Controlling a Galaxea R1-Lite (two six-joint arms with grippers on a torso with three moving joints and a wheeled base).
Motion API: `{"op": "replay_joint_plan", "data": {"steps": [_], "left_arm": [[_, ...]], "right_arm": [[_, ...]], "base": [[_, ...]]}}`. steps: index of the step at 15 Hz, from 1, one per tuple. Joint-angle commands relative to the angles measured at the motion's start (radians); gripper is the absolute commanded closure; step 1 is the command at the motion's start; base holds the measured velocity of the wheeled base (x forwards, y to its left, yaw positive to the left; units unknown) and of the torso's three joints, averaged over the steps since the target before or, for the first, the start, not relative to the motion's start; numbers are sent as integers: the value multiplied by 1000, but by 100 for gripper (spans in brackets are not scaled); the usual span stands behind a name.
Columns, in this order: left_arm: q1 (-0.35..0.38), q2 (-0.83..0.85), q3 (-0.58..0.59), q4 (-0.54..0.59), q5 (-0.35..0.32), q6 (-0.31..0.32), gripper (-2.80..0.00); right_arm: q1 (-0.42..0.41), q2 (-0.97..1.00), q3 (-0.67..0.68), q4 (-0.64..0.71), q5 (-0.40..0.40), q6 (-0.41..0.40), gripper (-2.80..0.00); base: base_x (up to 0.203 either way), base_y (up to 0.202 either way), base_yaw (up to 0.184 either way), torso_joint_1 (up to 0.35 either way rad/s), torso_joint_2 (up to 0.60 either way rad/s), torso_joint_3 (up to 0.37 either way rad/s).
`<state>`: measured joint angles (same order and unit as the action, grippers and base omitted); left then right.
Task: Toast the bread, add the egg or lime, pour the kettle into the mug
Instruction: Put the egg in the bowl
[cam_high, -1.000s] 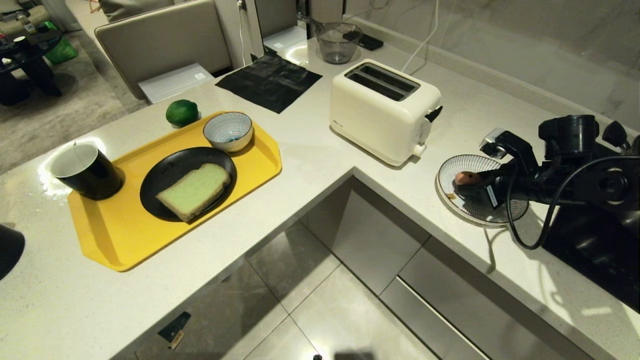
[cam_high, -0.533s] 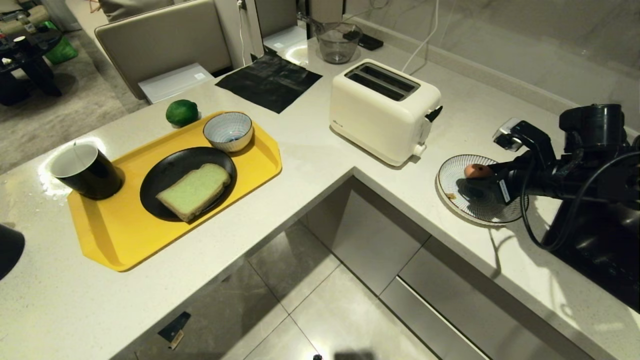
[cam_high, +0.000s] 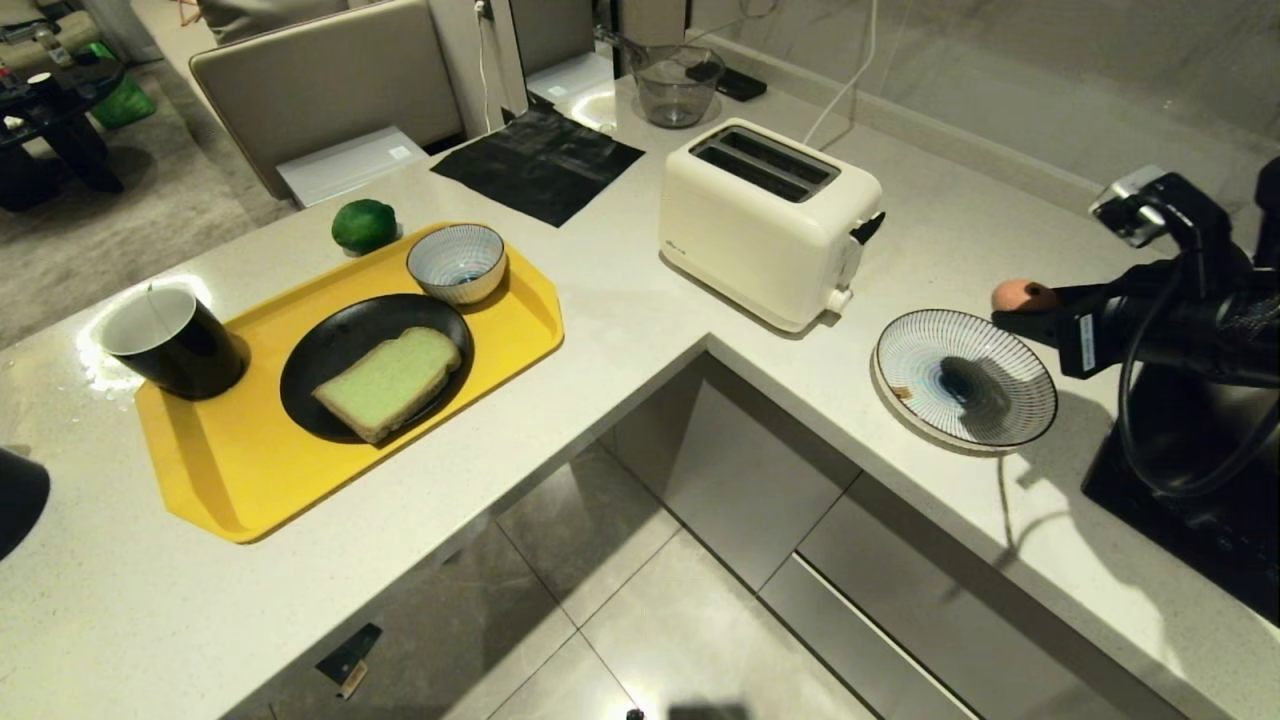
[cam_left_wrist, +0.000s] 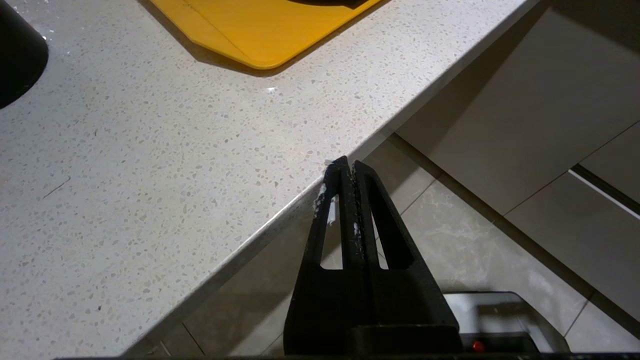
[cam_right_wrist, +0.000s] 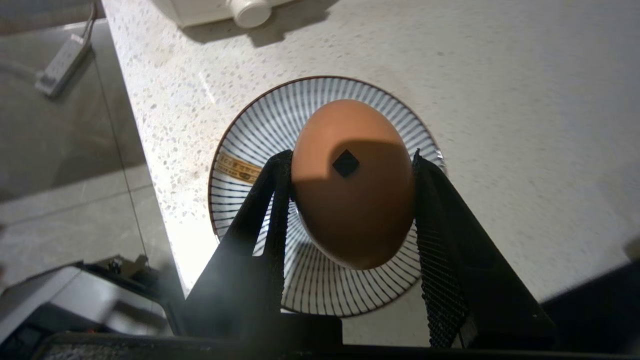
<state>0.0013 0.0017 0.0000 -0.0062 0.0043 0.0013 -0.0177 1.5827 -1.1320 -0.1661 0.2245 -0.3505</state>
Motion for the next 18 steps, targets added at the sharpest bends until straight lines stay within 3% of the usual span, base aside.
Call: {"op": "replay_joint_plan", "data": {"steps": [1, 8, 11, 18], "left_arm": [[0, 0, 0, 0, 0, 0, 0], [0, 0, 0, 0, 0, 0, 0], [0, 0, 0, -1, 0, 0, 0], [0, 0, 0, 0, 0, 0, 0]], "right_arm": [[-45, -120, 38, -2, -1, 31, 0], [-71, -304, 191, -104, -8, 225, 0], [-71, -315, 184, -104, -10, 239, 0], [-72, -350, 165, -101, -96, 249, 0]], "base": [[0, 0, 0, 0, 0, 0], [0, 0, 0, 0, 0, 0], [0, 0, 0, 0, 0, 0], [0, 0, 0, 0, 0, 0]]}}
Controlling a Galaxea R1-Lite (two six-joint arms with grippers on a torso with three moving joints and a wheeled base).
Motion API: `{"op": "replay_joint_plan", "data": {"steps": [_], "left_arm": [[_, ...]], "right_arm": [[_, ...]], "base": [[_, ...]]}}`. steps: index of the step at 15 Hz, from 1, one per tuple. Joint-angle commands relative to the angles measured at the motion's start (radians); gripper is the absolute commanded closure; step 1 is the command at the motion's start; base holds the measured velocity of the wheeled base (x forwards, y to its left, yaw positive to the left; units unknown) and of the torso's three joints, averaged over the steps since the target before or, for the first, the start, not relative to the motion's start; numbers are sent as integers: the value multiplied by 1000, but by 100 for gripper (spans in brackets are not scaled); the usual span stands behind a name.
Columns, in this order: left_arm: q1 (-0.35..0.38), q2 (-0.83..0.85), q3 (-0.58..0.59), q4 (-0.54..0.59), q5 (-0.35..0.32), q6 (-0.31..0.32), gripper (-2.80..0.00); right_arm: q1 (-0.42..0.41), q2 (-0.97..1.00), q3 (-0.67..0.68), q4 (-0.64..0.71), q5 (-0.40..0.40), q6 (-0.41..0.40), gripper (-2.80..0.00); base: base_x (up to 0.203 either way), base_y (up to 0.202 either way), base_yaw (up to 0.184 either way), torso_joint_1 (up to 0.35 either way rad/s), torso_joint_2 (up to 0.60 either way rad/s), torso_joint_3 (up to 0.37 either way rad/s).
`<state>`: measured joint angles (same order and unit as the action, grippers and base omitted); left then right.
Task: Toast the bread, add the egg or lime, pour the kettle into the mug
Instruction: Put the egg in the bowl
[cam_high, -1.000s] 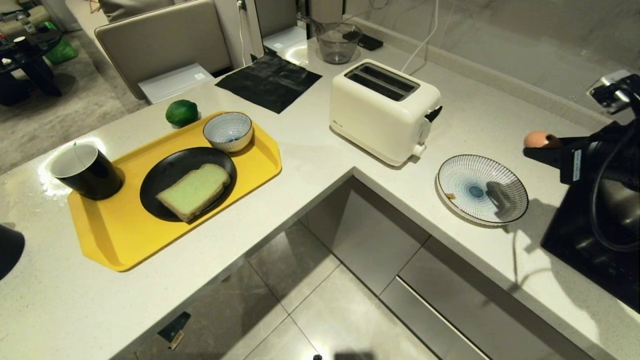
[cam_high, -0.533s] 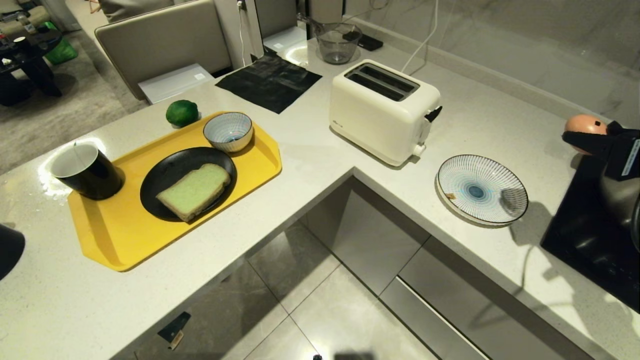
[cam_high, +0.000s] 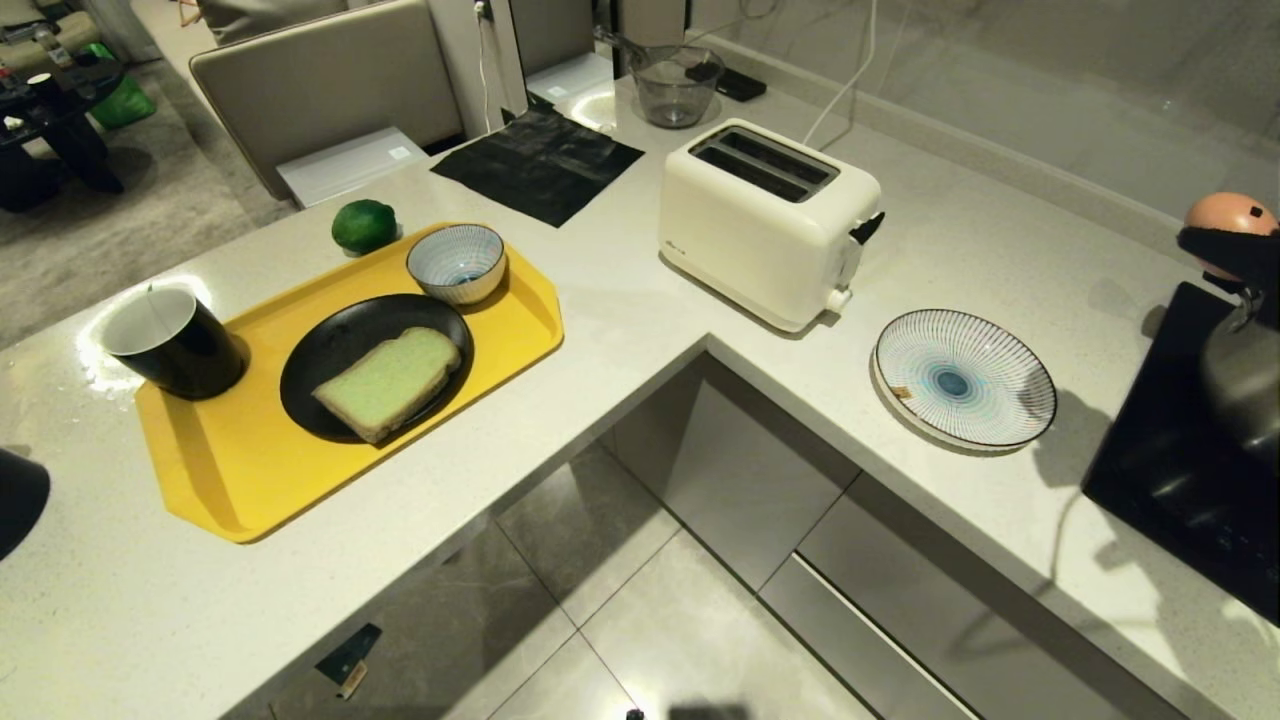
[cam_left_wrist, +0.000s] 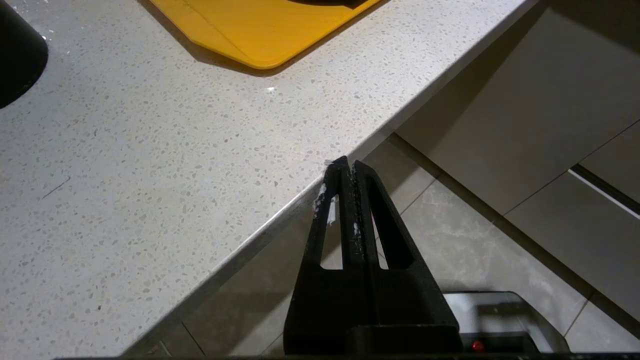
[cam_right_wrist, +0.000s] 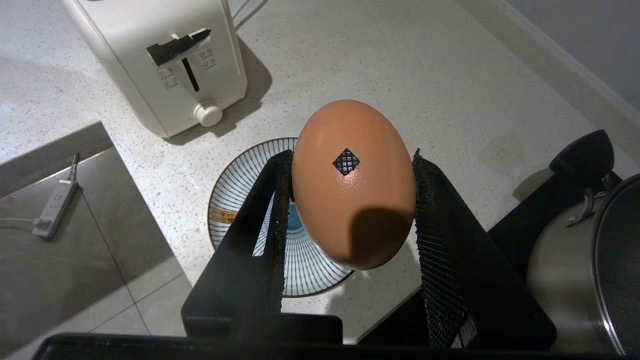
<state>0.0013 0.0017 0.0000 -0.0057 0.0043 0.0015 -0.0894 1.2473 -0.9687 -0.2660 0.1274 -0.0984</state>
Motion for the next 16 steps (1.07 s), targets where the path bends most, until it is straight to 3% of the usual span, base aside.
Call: {"op": "replay_joint_plan", "data": {"steps": [1, 6, 16], "left_arm": [[0, 0, 0, -2, 0, 0, 0], [0, 0, 0, -2, 0, 0, 0], [0, 0, 0, 0, 0, 0, 0]], "right_arm": [[-1, -20, 1, 1, 1, -11, 0], [-1, -43, 35, 0, -74, -58, 0], [-1, -171, 156, 2, -35, -59, 0]], "base": [[0, 0, 0, 0, 0, 0], [0, 0, 0, 0, 0, 0], [0, 0, 0, 0, 0, 0]]}}
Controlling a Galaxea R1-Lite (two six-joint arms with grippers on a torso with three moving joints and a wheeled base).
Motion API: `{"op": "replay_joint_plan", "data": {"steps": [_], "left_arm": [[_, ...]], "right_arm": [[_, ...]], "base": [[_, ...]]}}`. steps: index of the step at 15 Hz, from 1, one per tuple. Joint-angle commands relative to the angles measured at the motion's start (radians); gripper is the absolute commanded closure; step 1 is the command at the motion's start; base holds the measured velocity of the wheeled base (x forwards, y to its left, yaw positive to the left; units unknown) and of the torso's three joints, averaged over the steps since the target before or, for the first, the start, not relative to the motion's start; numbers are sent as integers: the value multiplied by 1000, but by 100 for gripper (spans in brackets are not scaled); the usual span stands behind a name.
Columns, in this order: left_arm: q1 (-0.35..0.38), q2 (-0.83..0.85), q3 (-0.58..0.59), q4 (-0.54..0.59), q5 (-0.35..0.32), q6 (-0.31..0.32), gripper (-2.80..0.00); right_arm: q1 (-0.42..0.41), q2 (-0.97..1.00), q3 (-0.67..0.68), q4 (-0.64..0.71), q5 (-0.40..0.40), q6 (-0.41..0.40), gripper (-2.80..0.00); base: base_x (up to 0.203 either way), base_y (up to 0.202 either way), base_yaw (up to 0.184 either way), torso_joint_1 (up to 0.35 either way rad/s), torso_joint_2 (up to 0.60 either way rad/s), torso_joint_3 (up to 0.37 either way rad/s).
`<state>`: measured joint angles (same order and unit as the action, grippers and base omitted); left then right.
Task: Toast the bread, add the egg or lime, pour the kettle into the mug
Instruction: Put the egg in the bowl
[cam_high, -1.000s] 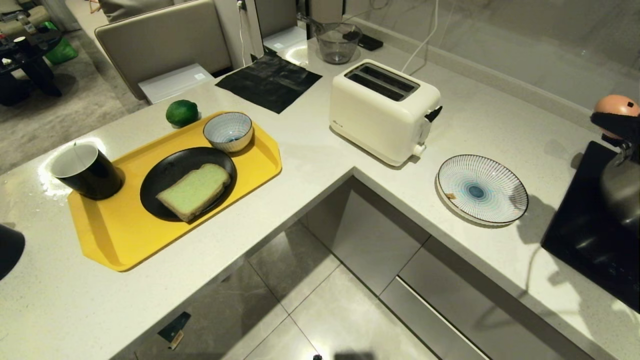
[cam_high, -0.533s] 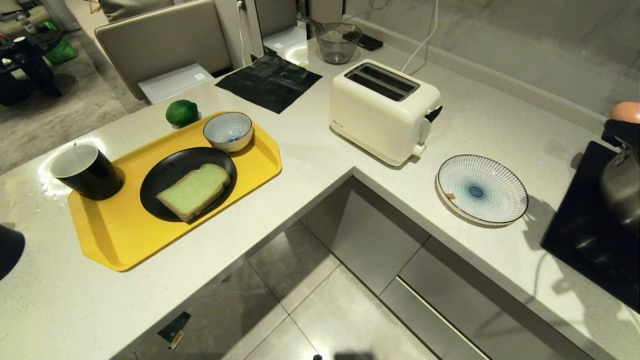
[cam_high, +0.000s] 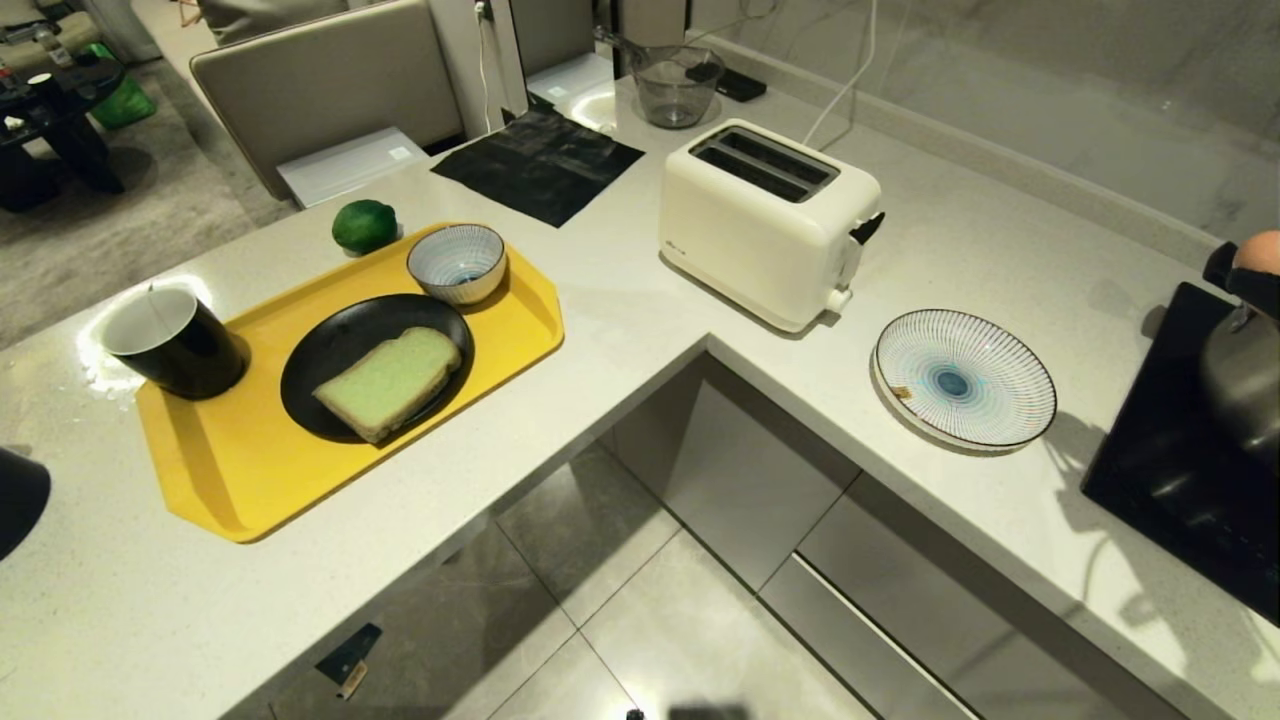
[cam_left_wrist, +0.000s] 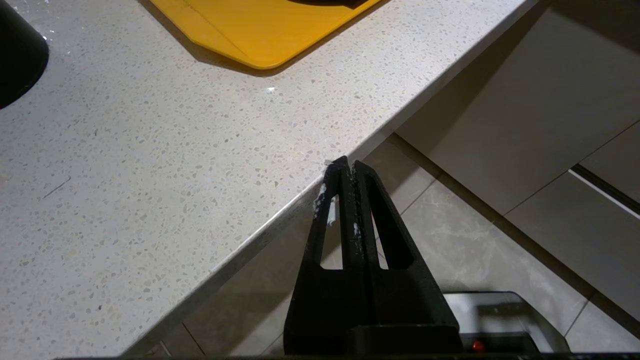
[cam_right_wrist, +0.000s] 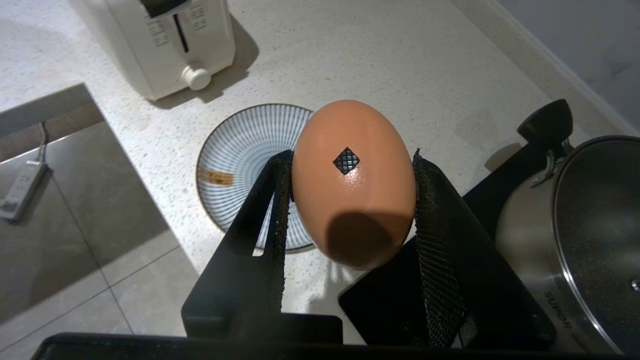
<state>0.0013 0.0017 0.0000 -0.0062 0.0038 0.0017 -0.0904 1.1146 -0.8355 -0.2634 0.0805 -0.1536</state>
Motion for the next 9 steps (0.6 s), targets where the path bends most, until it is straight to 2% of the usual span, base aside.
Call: {"op": "replay_joint_plan", "data": {"steps": [1, 9], "left_arm": [[0, 0, 0, 0, 1, 0, 0], [0, 0, 0, 0, 1, 0, 0]], "right_arm": [[0, -41, 26, 0, 16, -4, 0], [0, -30, 39, 0, 12, 3, 0]], "base": [[0, 0, 0, 0, 0, 0], [0, 0, 0, 0, 0, 0]]}}
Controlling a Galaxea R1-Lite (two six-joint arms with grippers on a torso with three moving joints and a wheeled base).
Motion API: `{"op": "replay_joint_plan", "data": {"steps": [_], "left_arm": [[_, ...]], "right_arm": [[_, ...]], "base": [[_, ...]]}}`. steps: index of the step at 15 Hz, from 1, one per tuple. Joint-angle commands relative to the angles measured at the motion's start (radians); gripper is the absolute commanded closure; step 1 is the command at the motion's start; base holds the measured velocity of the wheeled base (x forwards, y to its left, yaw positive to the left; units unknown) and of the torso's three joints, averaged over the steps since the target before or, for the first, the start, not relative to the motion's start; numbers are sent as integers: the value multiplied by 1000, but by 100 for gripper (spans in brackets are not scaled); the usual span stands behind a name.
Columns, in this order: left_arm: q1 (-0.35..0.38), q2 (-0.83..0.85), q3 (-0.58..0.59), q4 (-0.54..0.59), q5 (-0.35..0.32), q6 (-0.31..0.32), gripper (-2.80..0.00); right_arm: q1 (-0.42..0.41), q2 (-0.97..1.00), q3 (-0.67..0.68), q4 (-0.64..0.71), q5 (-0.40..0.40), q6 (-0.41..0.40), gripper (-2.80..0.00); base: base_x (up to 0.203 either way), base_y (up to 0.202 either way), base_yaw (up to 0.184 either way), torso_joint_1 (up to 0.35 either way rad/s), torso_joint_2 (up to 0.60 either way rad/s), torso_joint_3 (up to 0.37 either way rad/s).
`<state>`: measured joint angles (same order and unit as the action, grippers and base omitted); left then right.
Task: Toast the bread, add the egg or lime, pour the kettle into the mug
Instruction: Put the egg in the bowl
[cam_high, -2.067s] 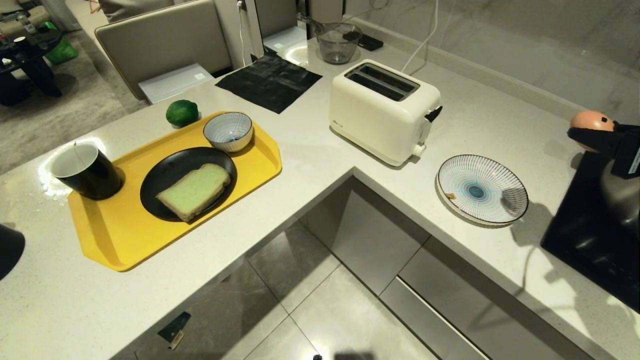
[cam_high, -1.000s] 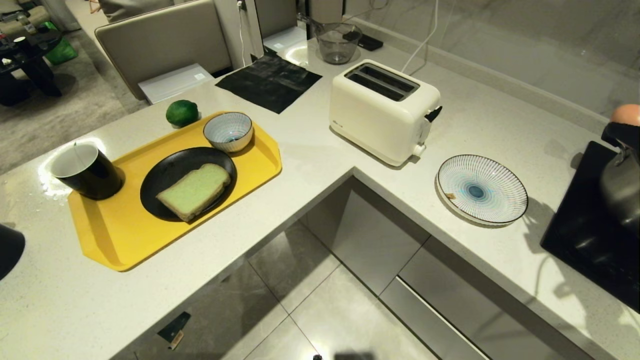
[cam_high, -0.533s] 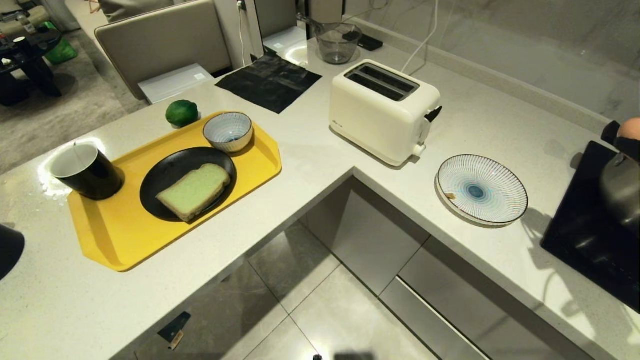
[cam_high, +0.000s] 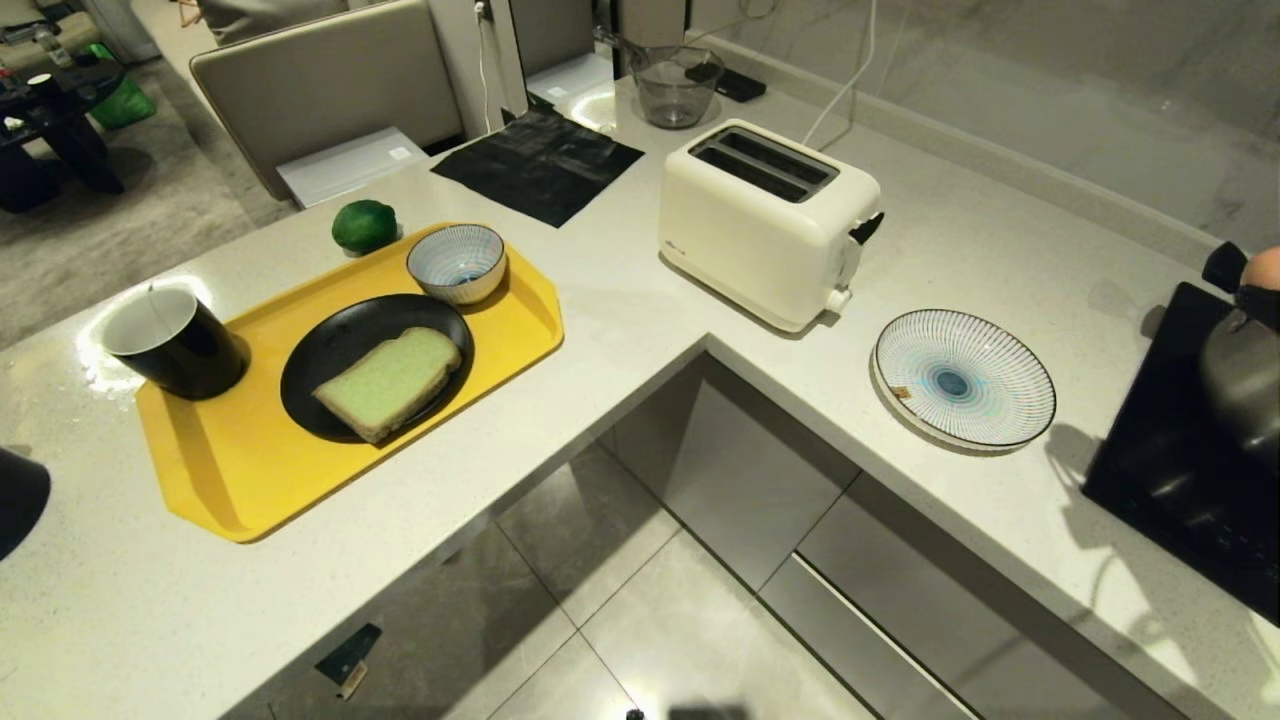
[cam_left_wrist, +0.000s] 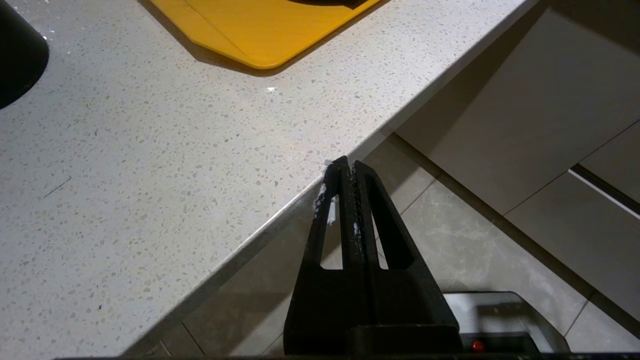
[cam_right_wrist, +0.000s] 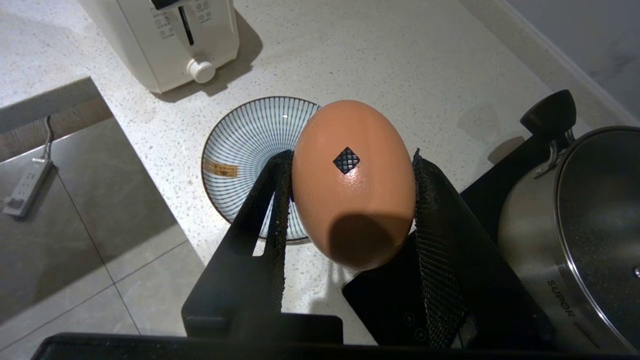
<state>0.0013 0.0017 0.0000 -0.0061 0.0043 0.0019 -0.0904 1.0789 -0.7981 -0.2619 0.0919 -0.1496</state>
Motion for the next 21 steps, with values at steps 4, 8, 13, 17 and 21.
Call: {"op": "replay_joint_plan", "data": {"steps": [4, 8, 13, 17, 21], "left_arm": [[0, 0, 0, -1, 0, 0, 0], [0, 0, 0, 0, 0, 0, 0], [0, 0, 0, -2, 0, 0, 0], [0, 0, 0, 0, 0, 0, 0], [0, 0, 0, -1, 0, 0, 0]], "right_arm": [[0, 21, -4, -3, 5, -1, 0], [0, 38, 0, -7, 6, 1, 0], [0, 43, -4, -7, 8, 2, 0], [0, 45, -4, -7, 9, 24, 0], [0, 59, -7, -8, 8, 25, 0]], "base": [[0, 0, 0, 0, 0, 0], [0, 0, 0, 0, 0, 0], [1, -9, 99, 4, 2, 1], [-1, -9, 175, 2, 3, 3], [-1, -7, 163, 3, 2, 1]]}}
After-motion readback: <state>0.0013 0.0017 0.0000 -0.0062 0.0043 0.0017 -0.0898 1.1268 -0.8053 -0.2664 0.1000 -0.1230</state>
